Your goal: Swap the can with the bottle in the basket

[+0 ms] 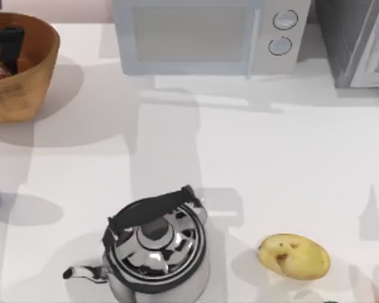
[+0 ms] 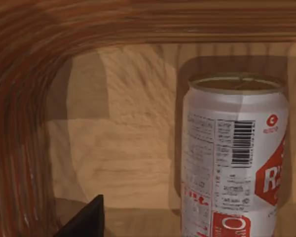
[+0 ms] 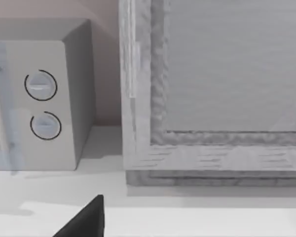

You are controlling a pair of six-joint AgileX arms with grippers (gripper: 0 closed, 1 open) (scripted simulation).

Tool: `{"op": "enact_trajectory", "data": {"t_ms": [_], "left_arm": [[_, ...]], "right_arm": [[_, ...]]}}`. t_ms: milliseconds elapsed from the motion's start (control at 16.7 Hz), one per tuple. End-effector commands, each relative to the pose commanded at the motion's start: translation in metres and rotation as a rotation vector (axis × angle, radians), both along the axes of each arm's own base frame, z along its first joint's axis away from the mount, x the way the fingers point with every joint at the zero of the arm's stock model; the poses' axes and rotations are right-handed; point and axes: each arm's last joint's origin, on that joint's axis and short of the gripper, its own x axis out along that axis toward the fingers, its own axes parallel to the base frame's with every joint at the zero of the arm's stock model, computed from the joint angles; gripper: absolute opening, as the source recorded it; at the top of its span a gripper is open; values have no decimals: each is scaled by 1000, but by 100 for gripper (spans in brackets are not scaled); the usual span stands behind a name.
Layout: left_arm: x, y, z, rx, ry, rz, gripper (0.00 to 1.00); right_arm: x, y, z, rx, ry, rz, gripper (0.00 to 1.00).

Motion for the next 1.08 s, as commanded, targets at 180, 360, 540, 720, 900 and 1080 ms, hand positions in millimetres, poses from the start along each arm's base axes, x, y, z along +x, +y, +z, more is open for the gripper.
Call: {"op": "enact_trajectory", "data": {"t_ms": [180, 360, 540, 720, 900, 1080], "left_arm": [[3, 1, -12, 0, -4, 5, 100], [5, 0, -35, -1, 2, 4, 100], [5, 0, -55, 0, 0, 5, 100], [5, 0, -58, 0, -1, 5, 100], [5, 0, -58, 0, -1, 5, 92], [5, 0, -58, 0, -1, 5, 70]], "right_arm": [[0, 0, 0, 0, 0, 0, 100], [0, 0, 0, 0, 0, 0, 100], [0, 0, 0, 0, 0, 0, 100], [0, 0, 0, 0, 0, 0, 100], [0, 0, 0, 0, 0, 0, 100], [0, 0, 0, 0, 0, 0, 100]]}}
